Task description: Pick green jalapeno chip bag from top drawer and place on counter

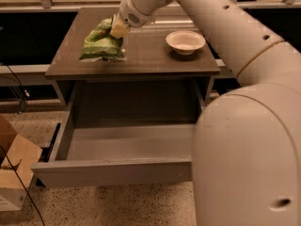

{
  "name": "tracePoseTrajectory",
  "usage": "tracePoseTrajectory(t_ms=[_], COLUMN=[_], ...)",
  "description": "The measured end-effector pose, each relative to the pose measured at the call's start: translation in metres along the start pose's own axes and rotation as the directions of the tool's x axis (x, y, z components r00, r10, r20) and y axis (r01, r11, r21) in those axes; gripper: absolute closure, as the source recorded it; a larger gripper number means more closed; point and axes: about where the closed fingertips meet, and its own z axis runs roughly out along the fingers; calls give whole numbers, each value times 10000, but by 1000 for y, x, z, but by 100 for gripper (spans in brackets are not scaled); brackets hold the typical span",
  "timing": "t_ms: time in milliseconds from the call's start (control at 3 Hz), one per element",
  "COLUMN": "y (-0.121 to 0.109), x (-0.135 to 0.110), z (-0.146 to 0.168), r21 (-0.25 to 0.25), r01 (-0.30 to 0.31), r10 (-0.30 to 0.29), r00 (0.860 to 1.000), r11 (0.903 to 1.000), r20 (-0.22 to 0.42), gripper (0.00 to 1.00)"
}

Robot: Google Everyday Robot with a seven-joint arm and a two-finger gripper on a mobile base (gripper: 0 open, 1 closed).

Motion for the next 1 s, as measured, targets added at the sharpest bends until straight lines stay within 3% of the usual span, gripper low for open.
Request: tracePoseTrajectory(t_ms=[333,667,1000], y=[-14,-14,-13], x=[21,23,23], z=[38,43,47], r21=[-213,-253,-296], r01=[-451,-462,-470], r10=[437,446,450], r00=[9971,9970,9969], r11=[9988,9986,9985], r20=[-621,-630,-647], gripper=[58,27,4])
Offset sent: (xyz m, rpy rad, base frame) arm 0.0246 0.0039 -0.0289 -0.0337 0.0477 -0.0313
